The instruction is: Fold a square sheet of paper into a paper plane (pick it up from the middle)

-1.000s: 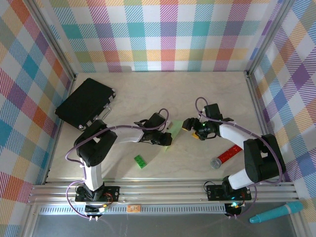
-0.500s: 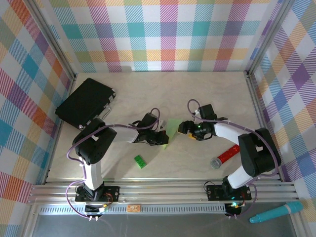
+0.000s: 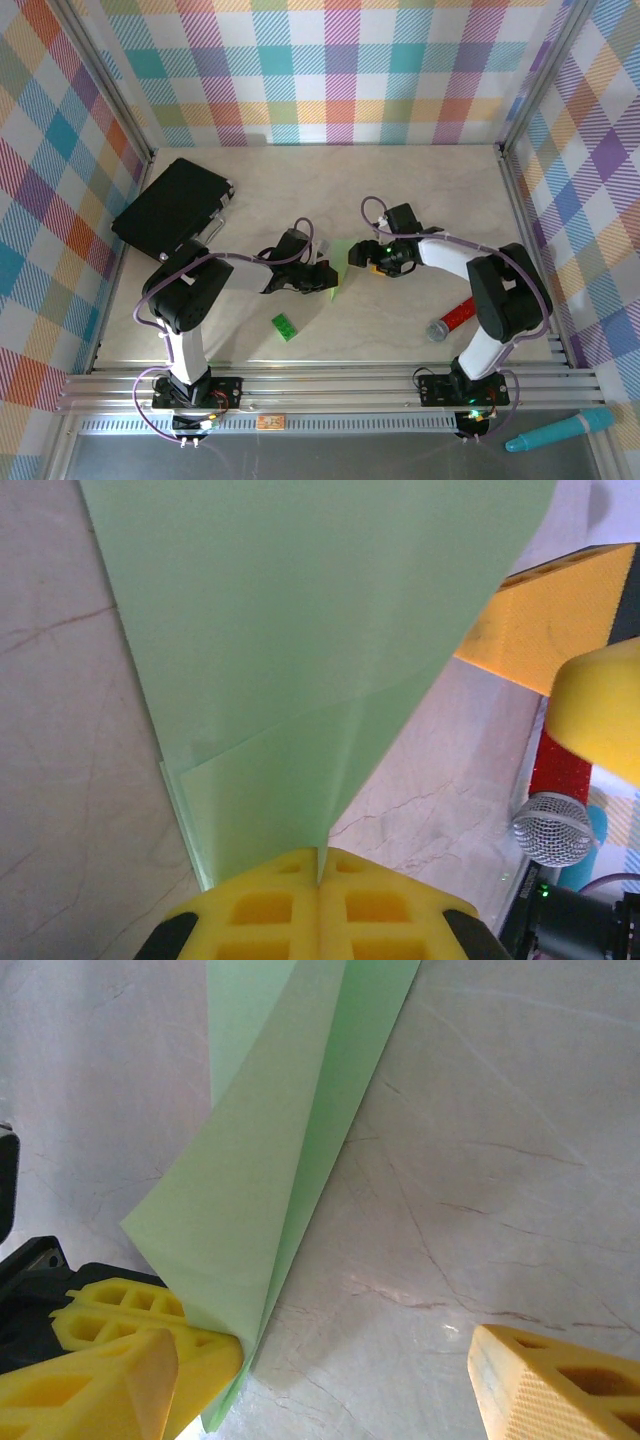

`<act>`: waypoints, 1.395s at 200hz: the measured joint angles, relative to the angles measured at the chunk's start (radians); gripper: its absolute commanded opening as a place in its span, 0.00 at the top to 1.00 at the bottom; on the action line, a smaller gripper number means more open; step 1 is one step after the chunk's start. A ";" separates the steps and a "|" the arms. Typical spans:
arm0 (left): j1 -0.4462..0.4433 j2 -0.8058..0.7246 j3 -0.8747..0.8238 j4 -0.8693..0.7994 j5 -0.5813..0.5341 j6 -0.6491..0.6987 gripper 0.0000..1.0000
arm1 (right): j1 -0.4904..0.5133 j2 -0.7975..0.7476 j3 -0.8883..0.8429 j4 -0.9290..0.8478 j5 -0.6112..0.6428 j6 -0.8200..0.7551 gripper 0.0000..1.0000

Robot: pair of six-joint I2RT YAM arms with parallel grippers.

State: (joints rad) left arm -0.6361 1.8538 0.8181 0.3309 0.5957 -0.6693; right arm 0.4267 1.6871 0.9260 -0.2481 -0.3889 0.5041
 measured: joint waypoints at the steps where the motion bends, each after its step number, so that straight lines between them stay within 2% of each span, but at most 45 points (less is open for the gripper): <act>1: 0.000 0.000 0.000 0.002 0.000 0.000 1.00 | 0.000 0.000 0.001 0.000 0.000 0.000 0.22; 64: 0.012 0.000 -0.024 0.072 0.043 -0.058 1.00 | 0.007 0.056 0.053 -0.011 0.000 -0.034 0.22; 199: 0.038 0.039 -0.037 0.223 0.114 -0.268 1.00 | 0.007 0.139 0.148 -0.061 -0.005 -0.049 0.21; 279: 0.040 0.069 -0.039 0.234 0.122 -0.323 1.00 | 0.017 0.184 0.216 -0.121 0.015 -0.055 0.24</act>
State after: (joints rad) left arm -0.5957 1.9228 0.7788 0.5652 0.7174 -0.9920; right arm 0.4435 1.8713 1.1419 -0.3691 -0.3737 0.4496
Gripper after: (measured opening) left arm 0.049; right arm 0.767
